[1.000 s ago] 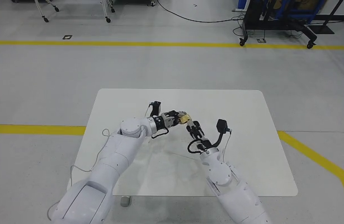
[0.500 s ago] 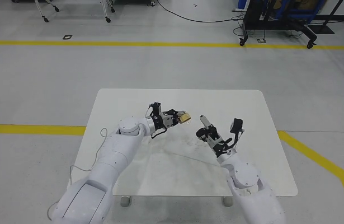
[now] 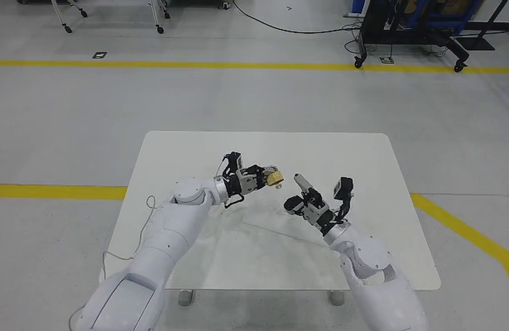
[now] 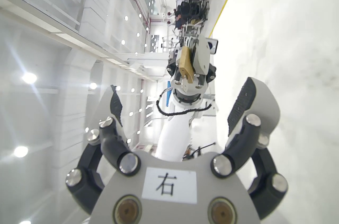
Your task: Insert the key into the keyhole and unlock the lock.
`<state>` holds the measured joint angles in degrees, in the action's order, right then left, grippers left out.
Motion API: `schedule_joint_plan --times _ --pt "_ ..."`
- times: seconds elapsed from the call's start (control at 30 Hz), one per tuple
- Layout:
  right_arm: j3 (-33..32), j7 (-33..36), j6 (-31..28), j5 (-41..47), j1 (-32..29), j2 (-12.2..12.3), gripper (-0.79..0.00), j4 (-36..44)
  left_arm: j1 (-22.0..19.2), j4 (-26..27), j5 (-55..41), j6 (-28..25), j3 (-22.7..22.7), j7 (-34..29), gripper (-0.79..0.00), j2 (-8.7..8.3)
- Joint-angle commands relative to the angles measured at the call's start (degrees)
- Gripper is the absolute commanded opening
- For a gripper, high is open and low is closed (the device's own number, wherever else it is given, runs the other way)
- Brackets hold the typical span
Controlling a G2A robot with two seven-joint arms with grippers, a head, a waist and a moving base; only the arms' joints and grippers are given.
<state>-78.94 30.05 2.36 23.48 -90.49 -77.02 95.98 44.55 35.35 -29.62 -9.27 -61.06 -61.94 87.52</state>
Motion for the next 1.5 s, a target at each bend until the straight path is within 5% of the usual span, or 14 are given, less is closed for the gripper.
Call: schedule_joint_plan --times 0.0,0.13,0.37,0.73,0.8,0.9,1.47 --pt "-1.16 6.90 3.70 9.68 0.56 0.31 -0.172 -0.96 0.25 0.46 -0.76 -0.85 -0.14 -2.98 -0.785 -0.09" --pt "-2.19 13.83 5.92 12.60 1.36 0.85 -0.394 -2.58 0.29 -0.26 -2.90 -1.35 -0.45 -7.12 -0.785 -0.11" --pt "-0.77 15.16 3.68 11.79 1.24 1.11 -0.579 -3.21 -0.43 -2.66 -4.54 -2.24 -0.29 -9.12 -0.785 0.16" --pt "1.64 10.99 3.17 9.52 3.05 1.24 -0.582 -5.07 -1.50 -4.40 -3.24 -3.95 0.78 -10.00 -0.785 0.41" --pt "1.72 10.85 3.03 9.52 3.13 1.31 -0.610 -5.12 -1.59 -4.79 -4.03 -3.36 0.67 -9.87 -0.785 0.51" --pt "1.96 9.95 2.79 9.50 3.21 1.36 -0.785 -5.27 -1.98 -4.60 -2.65 -4.13 1.34 -9.92 -0.785 0.58" --pt "3.40 3.82 4.77 26.78 4.80 0.26 -0.785 -8.61 -1.62 -3.77 -3.29 -6.71 1.53 -10.44 -0.785 0.75"
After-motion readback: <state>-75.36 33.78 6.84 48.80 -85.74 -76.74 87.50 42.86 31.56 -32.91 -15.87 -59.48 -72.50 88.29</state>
